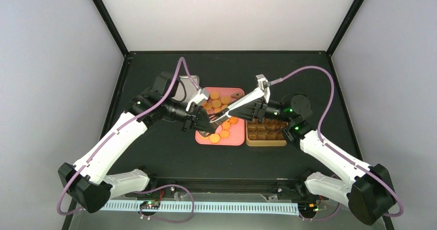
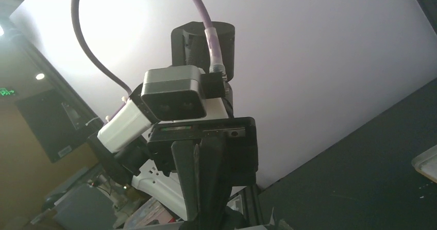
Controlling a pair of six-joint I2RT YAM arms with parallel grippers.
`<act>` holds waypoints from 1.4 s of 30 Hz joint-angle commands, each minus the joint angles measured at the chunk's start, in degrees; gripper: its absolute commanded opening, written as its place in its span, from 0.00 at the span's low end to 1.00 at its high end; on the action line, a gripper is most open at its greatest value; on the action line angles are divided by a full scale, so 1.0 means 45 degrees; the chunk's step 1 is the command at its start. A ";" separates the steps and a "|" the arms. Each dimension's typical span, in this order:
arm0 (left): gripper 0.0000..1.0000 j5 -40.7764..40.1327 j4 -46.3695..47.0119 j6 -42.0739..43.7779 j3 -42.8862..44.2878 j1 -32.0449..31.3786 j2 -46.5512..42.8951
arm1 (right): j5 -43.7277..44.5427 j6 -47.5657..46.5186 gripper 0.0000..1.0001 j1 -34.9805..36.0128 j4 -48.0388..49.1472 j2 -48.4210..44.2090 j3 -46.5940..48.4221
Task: Pack the cookies
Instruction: Pass from the left arm to the right
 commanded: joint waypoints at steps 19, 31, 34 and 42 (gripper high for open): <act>0.04 0.0139 -0.1260 0.2851 0.0187 0.0264 0.0364 | -0.1263 0.0135 0.47 -0.0017 0.0594 0.0410 0.0848; 0.40 -0.1669 -0.1478 0.3198 0.0562 0.0448 0.0450 | 0.1126 -0.3360 0.26 0.0011 -0.3582 -0.0487 0.1160; 0.54 -0.2769 -0.1707 0.3206 0.0829 0.0553 0.0552 | 0.1932 -0.4461 0.24 0.0142 -0.4587 -0.0728 0.1172; 0.71 -0.5129 -0.2783 0.3633 0.1637 0.1535 0.0523 | 0.4796 -0.6782 0.22 0.0873 -0.6309 -0.0832 0.1083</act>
